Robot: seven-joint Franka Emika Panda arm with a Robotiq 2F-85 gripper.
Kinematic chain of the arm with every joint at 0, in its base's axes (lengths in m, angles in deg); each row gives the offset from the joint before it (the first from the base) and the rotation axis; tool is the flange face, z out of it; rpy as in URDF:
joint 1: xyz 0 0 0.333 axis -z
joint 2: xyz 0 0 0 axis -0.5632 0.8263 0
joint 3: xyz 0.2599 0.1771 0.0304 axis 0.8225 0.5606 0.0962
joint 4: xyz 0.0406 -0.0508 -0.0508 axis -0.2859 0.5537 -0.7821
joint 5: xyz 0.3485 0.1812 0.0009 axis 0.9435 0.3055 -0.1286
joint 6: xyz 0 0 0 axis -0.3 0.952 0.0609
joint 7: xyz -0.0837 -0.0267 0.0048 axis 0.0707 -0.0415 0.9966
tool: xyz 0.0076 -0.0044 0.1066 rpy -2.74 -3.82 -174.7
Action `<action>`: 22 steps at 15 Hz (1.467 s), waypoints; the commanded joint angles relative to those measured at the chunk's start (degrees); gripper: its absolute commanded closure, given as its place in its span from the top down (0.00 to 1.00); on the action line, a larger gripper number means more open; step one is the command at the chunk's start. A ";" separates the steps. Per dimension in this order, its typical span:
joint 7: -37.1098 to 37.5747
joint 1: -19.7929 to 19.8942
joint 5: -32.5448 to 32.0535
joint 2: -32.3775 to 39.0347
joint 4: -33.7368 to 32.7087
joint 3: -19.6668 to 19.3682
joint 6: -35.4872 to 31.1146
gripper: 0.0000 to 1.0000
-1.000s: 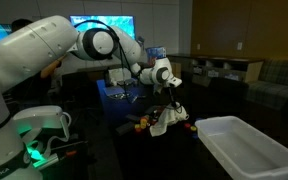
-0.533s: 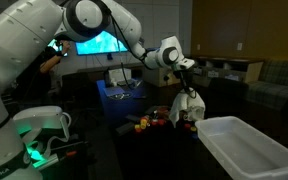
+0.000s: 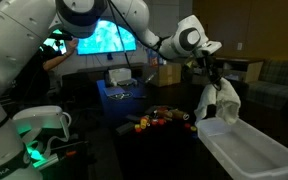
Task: Use the cloth to push the objects on the table to the left, then put it in the box
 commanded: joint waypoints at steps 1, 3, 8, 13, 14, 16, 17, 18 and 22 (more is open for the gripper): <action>7.44 1.01 -1.39 5.33 -9.78 -3.37 4.85 0.14; 10.30 2.31 -1.74 8.81 -14.86 -4.27 8.55 0.14; 9.74 5.78 -0.36 17.29 -26.38 -4.55 18.74 0.39; 5.35 7.62 -2.53 20.43 -31.52 -1.88 26.18 0.73; 2.73 7.78 -2.05 20.05 -31.18 -0.77 26.94 0.80; -4.46 6.96 -0.59 17.10 -27.44 0.63 28.10 0.95; -7.03 6.71 -0.22 15.08 -24.82 1.81 28.18 1.00; -9.86 6.63 -0.03 13.36 -22.81 2.76 28.48 1.00; -20.55 7.08 0.40 3.66 -11.11 6.79 27.99 1.00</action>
